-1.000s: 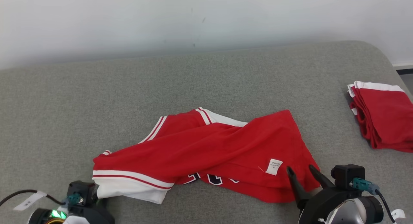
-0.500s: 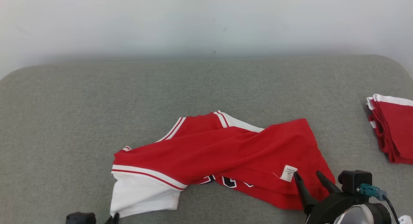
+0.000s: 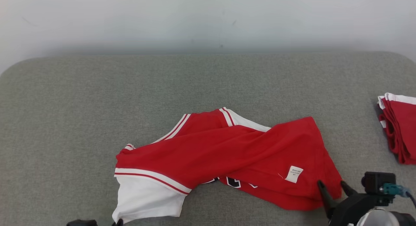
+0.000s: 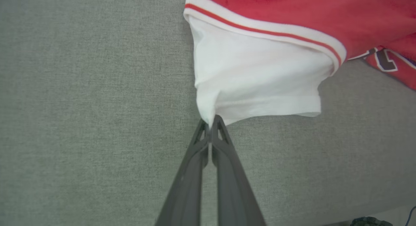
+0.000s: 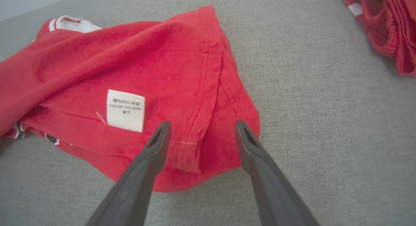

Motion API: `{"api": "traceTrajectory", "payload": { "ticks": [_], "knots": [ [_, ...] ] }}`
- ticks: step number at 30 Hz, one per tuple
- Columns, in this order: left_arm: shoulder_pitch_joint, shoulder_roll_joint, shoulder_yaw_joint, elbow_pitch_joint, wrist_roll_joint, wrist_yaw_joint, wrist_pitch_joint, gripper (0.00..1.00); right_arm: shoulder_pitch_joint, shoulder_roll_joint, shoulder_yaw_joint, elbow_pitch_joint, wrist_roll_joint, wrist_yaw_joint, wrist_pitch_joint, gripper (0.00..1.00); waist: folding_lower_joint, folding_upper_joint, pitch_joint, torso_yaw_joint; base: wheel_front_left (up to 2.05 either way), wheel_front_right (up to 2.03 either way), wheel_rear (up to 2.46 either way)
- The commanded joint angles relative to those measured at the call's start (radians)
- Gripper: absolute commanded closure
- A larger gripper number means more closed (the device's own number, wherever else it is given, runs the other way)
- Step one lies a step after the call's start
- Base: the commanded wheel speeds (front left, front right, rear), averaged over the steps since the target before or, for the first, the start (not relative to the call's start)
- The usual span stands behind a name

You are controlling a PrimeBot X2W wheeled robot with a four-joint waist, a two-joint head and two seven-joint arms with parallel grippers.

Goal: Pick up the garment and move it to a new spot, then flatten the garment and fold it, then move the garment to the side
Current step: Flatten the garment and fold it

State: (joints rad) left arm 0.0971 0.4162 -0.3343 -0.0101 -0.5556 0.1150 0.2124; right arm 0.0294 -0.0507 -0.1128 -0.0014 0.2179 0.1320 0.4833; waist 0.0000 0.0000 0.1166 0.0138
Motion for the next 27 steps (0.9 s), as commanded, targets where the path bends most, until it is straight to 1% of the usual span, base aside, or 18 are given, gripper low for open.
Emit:
{"api": "traceTrajectory", "payload": {
  "ticks": [1, 4, 10, 11, 13, 14, 15, 17, 18, 19, 20, 21, 23, 25, 27],
  "knots": [
    [0.0, -0.003, 0.003, -0.003, -0.002, 0.004, -0.007, 1.0, 0.011, 0.001, -0.009, -0.011, -0.012, -0.002, 0.014, 0.0, 0.0, 0.0, 0.008, -0.01, 0.0, 0.0, 0.0],
    [-0.005, -0.005, 0.004, -0.003, -0.004, 0.007, -0.009, 1.0, 0.008, 0.0, -0.023, -0.035, -0.008, -0.002, 0.043, 0.0, 0.0, 0.0, 0.017, -0.021, 0.0, 0.0, 0.0],
    [-0.018, -0.001, 0.005, 0.001, -0.003, 0.009, -0.015, 1.0, -0.024, 0.001, -0.004, -0.014, 0.036, -0.002, 0.091, 0.0, 0.0, 0.0, 0.028, -0.028, 0.0, 0.0, 0.0],
    [-0.017, 0.0, 0.004, 0.001, -0.003, 0.009, -0.014, 1.0, -0.023, 0.001, 0.005, -0.011, 0.042, -0.002, 0.102, 0.05, 0.0, 0.0, 0.028, -0.028, 0.0, 0.0, 0.0],
    [-0.016, 0.002, 0.003, 0.001, -0.005, 0.01, -0.014, 1.0, -0.017, 0.001, 0.018, -0.011, 0.045, -0.002, 0.121, 0.13, 0.0, 0.0, 0.028, -0.026, 0.0, 0.0, 0.0],
    [-0.015, 0.002, 0.004, 0.0, -0.006, 0.012, -0.015, 1.0, -0.013, 0.001, 0.022, -0.013, 0.048, -0.002, 0.128, 0.15, 0.0, 0.0, 0.028, -0.025, 0.0, 0.0, 0.0],
    [-0.013, 0.003, 0.005, -0.001, -0.007, 0.013, -0.015, 1.0, -0.01, 0.0, 0.026, -0.016, 0.048, -0.002, 0.13, 0.25, 0.0, 0.0, 0.029, -0.024, 0.0, 0.0, 0.0],
    [-0.009, 0.004, 0.007, -0.003, -0.008, 0.016, -0.016, 1.0, -0.01, 0.0, 0.031, -0.024, 0.053, -0.002, 0.129, 0.29, 0.0, 0.0, 0.029, -0.023, 0.0, 0.0, 0.0],
    [-0.008, 0.005, 0.007, -0.004, -0.009, 0.017, -0.017, 1.0, -0.01, 0.001, 0.035, -0.026, 0.054, -0.002, 0.129, 0.36, 0.0, 0.0, 0.029, -0.023, 0.0, 0.0, 0.0],
    [-0.007, 0.006, 0.008, -0.006, -0.008, 0.018, -0.018, 1.0, -0.01, 0.001, 0.037, -0.028, 0.054, -0.002, 0.129, 0.46, 0.0, 0.0, 0.03, -0.024, 0.0, 0.0, 0.0],
    [-0.007, 0.007, 0.008, -0.008, -0.007, 0.018, -0.019, 1.0, -0.01, 0.0, 0.038, -0.028, 0.052, -0.002, 0.129, 0.53, 0.0, 0.0, 0.03, -0.024, 0.0, 0.0, 0.0],
    [-0.008, 0.007, 0.008, -0.01, -0.005, 0.02, -0.019, 1.0, -0.011, 0.0, 0.039, -0.027, 0.05, -0.002, 0.13, 0.57, 0.0, 0.0, 0.03, -0.024, 0.0, 0.0, 0.0],
    [-0.012, 0.007, 0.006, -0.014, -0.001, 0.022, -0.025, 1.0, -0.013, 0.001, 0.042, -0.027, 0.047, -0.002, 0.13, 0.71, 0.0, 0.0, 0.029, -0.023, 0.0, 0.0, 0.0],
    [-0.016, 0.005, 0.005, -0.017, 0.002, 0.024, -0.031, 1.0, -0.015, 0.0, 0.043, -0.025, 0.044, -0.002, 0.131, 0.89, 0.0, 0.0, 0.028, -0.023, 0.0, 0.0, 0.0],
    [-0.019, 0.002, 0.006, -0.019, 0.004, 0.025, -0.041, 1.0, -0.017, 0.001, 0.044, -0.024, 0.038, -0.002, 0.127, 1.0, 0.0, 0.0, 0.027, -0.023, 0.0, 0.0, 0.0]
  ]
}}
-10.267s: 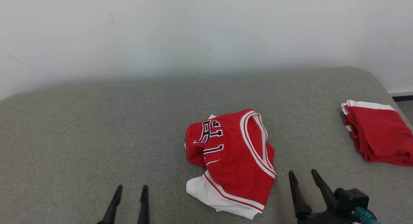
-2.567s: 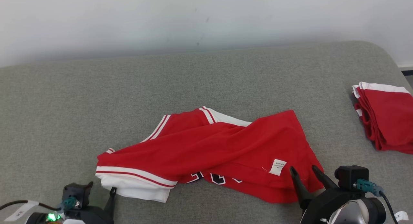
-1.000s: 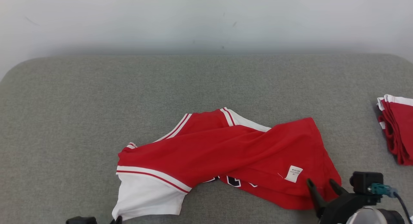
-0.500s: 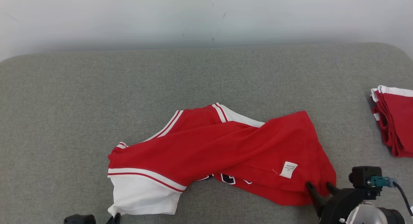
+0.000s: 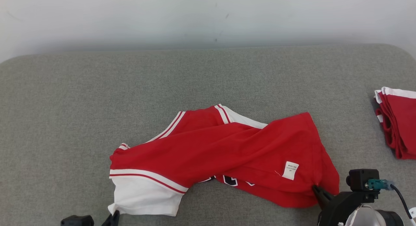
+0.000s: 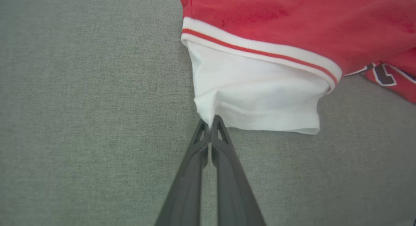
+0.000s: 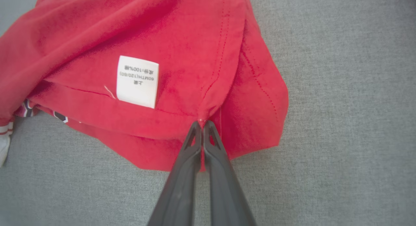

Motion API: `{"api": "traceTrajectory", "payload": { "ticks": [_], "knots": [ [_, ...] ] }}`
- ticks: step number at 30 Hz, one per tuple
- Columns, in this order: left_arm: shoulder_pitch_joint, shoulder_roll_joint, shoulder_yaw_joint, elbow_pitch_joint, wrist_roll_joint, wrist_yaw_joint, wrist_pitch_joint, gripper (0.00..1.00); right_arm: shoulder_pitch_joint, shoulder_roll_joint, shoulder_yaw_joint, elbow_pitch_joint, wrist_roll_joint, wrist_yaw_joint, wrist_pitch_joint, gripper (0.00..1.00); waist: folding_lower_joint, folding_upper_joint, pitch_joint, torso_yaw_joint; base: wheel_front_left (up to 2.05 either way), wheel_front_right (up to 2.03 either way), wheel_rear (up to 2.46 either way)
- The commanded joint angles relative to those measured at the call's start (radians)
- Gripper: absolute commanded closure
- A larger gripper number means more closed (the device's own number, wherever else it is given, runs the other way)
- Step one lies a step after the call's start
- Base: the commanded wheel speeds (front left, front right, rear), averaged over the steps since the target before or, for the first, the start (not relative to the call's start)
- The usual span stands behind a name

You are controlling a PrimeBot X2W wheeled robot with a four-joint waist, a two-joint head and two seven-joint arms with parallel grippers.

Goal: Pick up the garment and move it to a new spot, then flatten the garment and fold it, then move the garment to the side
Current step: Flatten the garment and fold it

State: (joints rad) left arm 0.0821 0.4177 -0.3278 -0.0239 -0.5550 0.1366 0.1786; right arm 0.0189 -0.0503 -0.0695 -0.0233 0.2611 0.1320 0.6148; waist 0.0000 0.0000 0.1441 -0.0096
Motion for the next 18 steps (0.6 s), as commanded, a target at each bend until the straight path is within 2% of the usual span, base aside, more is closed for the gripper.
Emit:
{"api": "traceTrajectory", "payload": {
  "ticks": [1, 6, 12, 13, 18],
  "knots": [
    [-0.005, -0.001, 0.002, -0.006, 0.005, 0.005, -0.012, 1.0, -0.009, 0.0, 0.001, -0.007, -0.008, -0.002, -0.014, 1.0, 0.0, 0.0, -0.001, 0.0, 0.0, 0.0, 0.0],
    [-0.015, -0.015, 0.019, -0.018, -0.003, 0.01, -0.054, 1.0, -0.022, 0.0, -0.005, -0.019, -0.019, -0.002, -0.038, 1.0, 0.0, 0.0, -0.002, -0.001, 0.0, 0.0, 0.0],
    [-0.048, -0.046, 0.071, -0.072, -0.025, -0.004, -0.192, 1.0, -0.069, 0.0, -0.001, -0.056, -0.025, -0.002, -0.096, 1.0, 0.0, 0.0, 0.014, -0.007, 0.0, 0.0, 0.0],
    [-0.074, -0.06, 0.095, -0.085, -0.036, -0.008, -0.233, 1.0, -0.107, 0.0, 0.005, -0.072, -0.023, -0.002, -0.112, 1.0, 0.0, 0.0, 0.029, -0.011, 0.0, 0.0, 0.0],
    [-0.205, -0.071, 0.158, -0.095, -0.063, -0.023, -0.299, 1.0, -0.279, 0.0, 0.06, -0.067, -0.045, -0.002, -0.132, 1.0, 0.0, 0.0, 0.106, -0.032, 0.0, 0.0, 0.0]
  ]
}}
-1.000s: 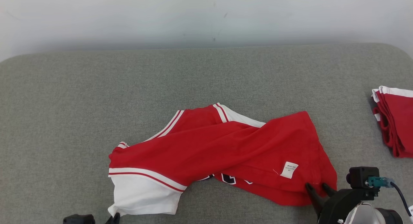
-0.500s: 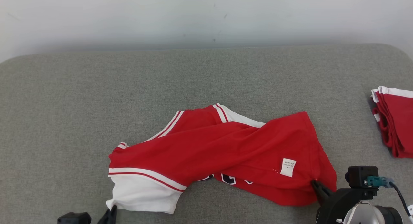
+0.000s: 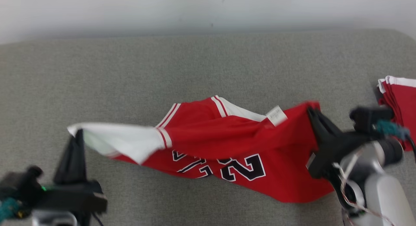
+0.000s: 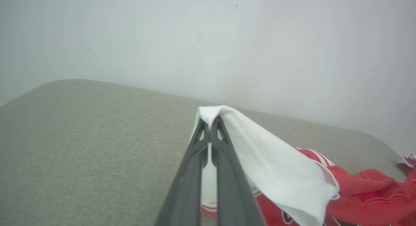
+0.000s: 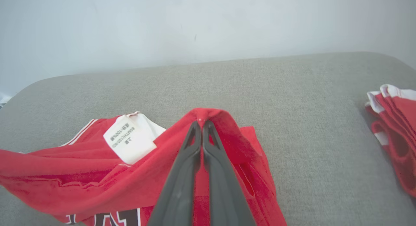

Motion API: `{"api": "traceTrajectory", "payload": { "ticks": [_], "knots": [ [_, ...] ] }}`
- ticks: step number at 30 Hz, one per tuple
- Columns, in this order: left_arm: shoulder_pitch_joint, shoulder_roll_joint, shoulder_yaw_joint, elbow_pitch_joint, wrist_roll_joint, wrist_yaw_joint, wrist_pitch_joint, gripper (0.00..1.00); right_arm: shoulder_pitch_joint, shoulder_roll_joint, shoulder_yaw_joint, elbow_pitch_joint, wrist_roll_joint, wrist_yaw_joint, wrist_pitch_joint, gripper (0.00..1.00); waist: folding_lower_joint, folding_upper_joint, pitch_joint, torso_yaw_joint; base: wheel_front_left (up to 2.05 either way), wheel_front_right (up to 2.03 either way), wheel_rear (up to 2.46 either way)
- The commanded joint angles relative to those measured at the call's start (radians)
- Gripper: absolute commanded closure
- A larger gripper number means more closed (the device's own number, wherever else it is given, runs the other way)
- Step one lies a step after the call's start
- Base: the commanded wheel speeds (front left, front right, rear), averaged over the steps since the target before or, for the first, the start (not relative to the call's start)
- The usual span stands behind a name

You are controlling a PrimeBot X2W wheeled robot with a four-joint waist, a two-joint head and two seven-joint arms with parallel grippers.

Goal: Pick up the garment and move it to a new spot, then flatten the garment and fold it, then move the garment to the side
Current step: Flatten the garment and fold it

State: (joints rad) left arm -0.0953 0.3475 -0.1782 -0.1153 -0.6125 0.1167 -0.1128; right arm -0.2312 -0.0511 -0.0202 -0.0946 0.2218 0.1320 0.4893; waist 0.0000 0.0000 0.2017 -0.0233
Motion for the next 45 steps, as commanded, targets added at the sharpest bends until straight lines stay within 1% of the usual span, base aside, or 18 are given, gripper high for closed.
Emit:
{"api": "traceTrajectory", "payload": {
  "ticks": [1, 5, 6, 7, 8, 9, 10, 13, 17, 21, 24, 27, 28, 32, 36, 39, 42, 45],
  "knots": [
    [-0.069, 0.008, 0.023, 0.0, -0.004, -0.009, -0.018, 1.0, -0.076, -0.011, 0.033, 0.019, -0.001, -0.002, -0.007, 1.0, 0.0, 0.0, 0.069, -0.026, 0.0, 0.0, 0.0],
    [-0.265, 0.044, 0.079, 0.019, -0.03, -0.036, -0.019, 1.0, -0.297, -0.068, 0.113, 0.093, 0.047, -0.002, -0.042, 1.0, 0.0, 0.0, 0.172, -0.056, 0.0, 0.0, 0.0],
    [-0.323, 0.057, 0.096, 0.025, -0.042, -0.043, -0.013, 1.0, -0.365, -0.1, 0.148, 0.107, 0.042, -0.002, -0.063, 1.0, 0.0, 0.0, 0.202, -0.064, 0.0, 0.0, 0.0],
    [-0.384, 0.07, 0.118, 0.03, -0.049, -0.046, -0.01, 1.0, -0.435, -0.117, 0.173, 0.127, 0.054, -0.002, -0.087, 1.0, 0.0, 0.0, 0.238, -0.073, 0.0, 0.0, 0.0],
    [-0.447, 0.101, 0.127, 0.036, -0.031, -0.058, -0.006, 1.0, -0.499, -0.129, 0.191, 0.156, 0.067, -0.002, -0.11, 1.0, 0.0, 0.0, 0.271, -0.082, 0.0, 0.0, 0.0],
    [-0.502, 0.14, 0.118, 0.046, -0.002, -0.073, 0.01, 1.0, -0.564, -0.146, 0.211, 0.184, 0.066, -0.002, -0.136, 1.0, 0.0, 0.0, 0.303, -0.092, 0.0, 0.0, 0.0],
    [-0.56, 0.166, 0.106, 0.056, 0.017, -0.088, 0.022, 1.0, -0.625, -0.158, 0.221, 0.22, 0.071, -0.002, -0.16, 1.0, 0.0, 0.0, 0.331, -0.098, 0.0, 0.0, 0.0],
    [-0.756, 0.203, 0.118, 0.079, 0.023, -0.114, 0.03, 1.0, -0.809, -0.191, 0.24, 0.325, 0.061, -0.002, -0.231, 1.0, 0.0, 0.0, 0.405, -0.104, 0.0, 0.0, 0.0],
    [-1.0, 0.216, 0.147, 0.14, 0.029, -0.118, -0.008, 1.0, -1.011, -0.207, 0.221, 0.446, 0.006, -0.002, -0.348, 1.0, 0.0, 0.0, 0.462, -0.105, 0.0, 0.0, 0.0],
    [-1.212, 0.2, 0.14, 0.218, 0.051, -0.127, -0.063, 1.0, -1.166, -0.201, 0.188, 0.555, -0.063, -0.002, -0.483, 1.0, 0.0, 0.0, 0.469, -0.108, 0.0, 0.0, 0.0],
    [-1.338, 0.192, 0.111, 0.266, 0.085, -0.14, -0.096, 1.0, -1.269, -0.191, 0.14, 0.609, -0.116, -0.002, -0.575, 1.0, 0.0, 0.0, 0.473, -0.113, 0.0, 0.0, 0.0],
    [-1.443, 0.173, 0.102, 0.282, 0.114, -0.143, -0.129, 1.0, -1.341, -0.169, 0.067, 0.65, -0.178, -0.002, -0.653, 1.0, 0.0, 0.0, 0.479, -0.121, 0.0, 0.0, 0.0],
    [-1.443, 0.173, 0.102, 0.282, 0.114, -0.143, -0.129, 1.0, -1.341, -0.169, 0.067, 0.65, -0.178, -0.002, -0.653, 1.0, 0.0, 0.0, 0.479, -0.121, 0.0, 0.0, 0.0],
    [-1.532, 0.144, 0.13, 0.275, 0.14, -0.145, -0.151, 1.0, -1.407, -0.137, -0.041, 0.666, -0.265, -0.002, -0.719, 1.0, 0.0, 0.0, 0.482, -0.135, 0.0, 0.0, 0.0],
    [-1.565, 0.109, 0.185, 0.21, 0.179, -0.171, -0.153, 1.0, -1.409, -0.121, -0.101, 0.683, -0.331, -0.002, -0.742, 1.0, 0.0, 0.0, 0.498, -0.147, 0.0, 0.0, 0.0],
    [-1.496, 0.073, 0.215, 0.19, 0.194, -0.195, -0.153, 1.0, -1.372, -0.135, -0.122, 0.721, -0.353, -0.003, -0.745, 1.0, 0.0, 0.0, 0.518, -0.146, 0.0, 0.0, 0.0],
    [-1.392, 0.067, 0.198, 0.187, 0.228, -0.223, -0.153, 1.0, -1.318, -0.157, -0.105, 0.767, -0.364, -0.002, -0.749, 1.0, 0.0, 0.0, 0.537, -0.134, 0.0, 0.0, 0.0],
    [-1.261, 0.062, 0.204, 0.171, 0.229, -0.239, -0.154, 1.0, -1.259, -0.178, -0.079, 0.793, -0.356, -0.002, -0.752, 1.0, 0.0, 0.0, 0.538, -0.125, 0.0, 0.0, 0.0]
  ]
}}
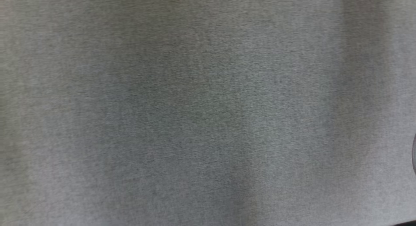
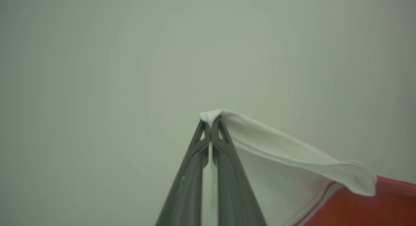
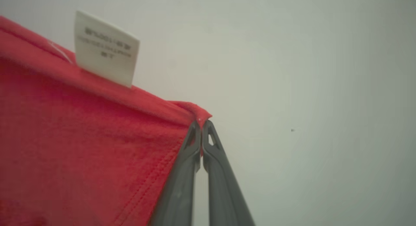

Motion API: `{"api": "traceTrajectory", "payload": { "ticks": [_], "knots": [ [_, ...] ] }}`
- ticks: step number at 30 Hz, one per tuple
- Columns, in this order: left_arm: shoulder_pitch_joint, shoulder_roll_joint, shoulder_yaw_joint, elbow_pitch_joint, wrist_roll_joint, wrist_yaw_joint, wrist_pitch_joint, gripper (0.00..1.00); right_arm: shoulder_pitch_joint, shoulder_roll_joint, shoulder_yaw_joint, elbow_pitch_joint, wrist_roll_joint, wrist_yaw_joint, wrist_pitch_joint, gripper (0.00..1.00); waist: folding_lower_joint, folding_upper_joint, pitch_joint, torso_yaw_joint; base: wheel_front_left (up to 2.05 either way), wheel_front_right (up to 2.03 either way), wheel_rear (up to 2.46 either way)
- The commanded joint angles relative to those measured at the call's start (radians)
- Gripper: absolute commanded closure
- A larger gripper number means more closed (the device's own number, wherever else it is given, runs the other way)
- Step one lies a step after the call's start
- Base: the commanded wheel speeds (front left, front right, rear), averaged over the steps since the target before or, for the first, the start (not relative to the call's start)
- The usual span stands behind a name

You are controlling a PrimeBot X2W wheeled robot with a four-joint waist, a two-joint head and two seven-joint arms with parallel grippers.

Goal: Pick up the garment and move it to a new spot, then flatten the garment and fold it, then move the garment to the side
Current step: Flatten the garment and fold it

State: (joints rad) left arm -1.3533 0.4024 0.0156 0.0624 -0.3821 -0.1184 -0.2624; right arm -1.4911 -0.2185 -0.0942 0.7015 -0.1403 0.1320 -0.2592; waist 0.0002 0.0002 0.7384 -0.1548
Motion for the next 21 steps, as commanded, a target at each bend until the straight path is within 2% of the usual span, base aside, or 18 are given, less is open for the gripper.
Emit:
{"api": "traceTrajectory", "payload": {
  "ticks": [1, 3, 6, 9, 12, 15, 16, 21],
  "knots": [
    [0.046, -0.001, 0.023, -0.027, -0.001, -0.002, -0.004, 1.0, 0.026, -0.023, 0.007, 0.0, 0.011, -0.002, -0.004, 1.0, -0.0002, -0.0002, -0.002, 0.011, 0.0, 0.0, 0.0],
    [0.166, -0.027, 0.044, -0.072, 0.0, -0.006, -0.004, 1.0, 0.083, -0.044, 0.038, -0.009, 0.018, -0.002, -0.004, 1.0, -0.0002, -0.0002, -0.02, 0.022, 0.0, 0.0, 0.0],
    [0.353, -0.097, 0.099, -0.158, -0.007, -0.008, -0.004, 1.0, 0.186, -0.089, 0.089, -0.04, 0.042, -0.003, -0.004, 1.0, -0.0002, -0.0002, -0.071, 0.046, 0.0, 0.0, 0.0],
    [0.562, -0.165, 0.129, -0.229, 0.019, -0.01, -0.004, 1.0, 0.331, -0.127, 0.123, -0.103, 0.066, -0.003, 0.053, 1.0, -0.0002, -0.0002, -0.139, 0.061, 0.0, 0.0, 0.0],
    [0.761, -0.243, 0.169, -0.274, 0.021, -0.008, -0.004, 1.0, 0.499, -0.162, 0.145, -0.203, 0.09, -0.003, 0.17, 1.0, -0.0002, -0.0002, -0.214, 0.069, 0.0, 0.0, 0.0],
    [0.939, -0.305, 0.186, -0.309, 0.021, -0.007, -0.004, 1.0, 0.683, -0.177, 0.125, -0.342, 0.13, -0.003, 0.304, 1.0, -0.0002, -0.0002, -0.283, 0.077, 0.0, 0.0, 0.0],
    [1.034, -0.329, 0.181, -0.324, 0.018, -0.008, -0.004, 1.0, 0.804, -0.185, 0.099, -0.447, 0.152, -0.004, 0.415, 1.0, -0.0002, -0.0002, -0.321, 0.081, 0.0, 0.0, 0.0],
    [1.226, -0.351, 0.122, -0.316, 0.011, -0.008, -0.004, 1.0, 1.087, -0.147, 0.034, -0.687, 0.206, -0.003, 0.694, 1.0, -0.0002, -0.0002, -0.407, 0.1, 0.0, 0.0, 0.0]
  ]
}}
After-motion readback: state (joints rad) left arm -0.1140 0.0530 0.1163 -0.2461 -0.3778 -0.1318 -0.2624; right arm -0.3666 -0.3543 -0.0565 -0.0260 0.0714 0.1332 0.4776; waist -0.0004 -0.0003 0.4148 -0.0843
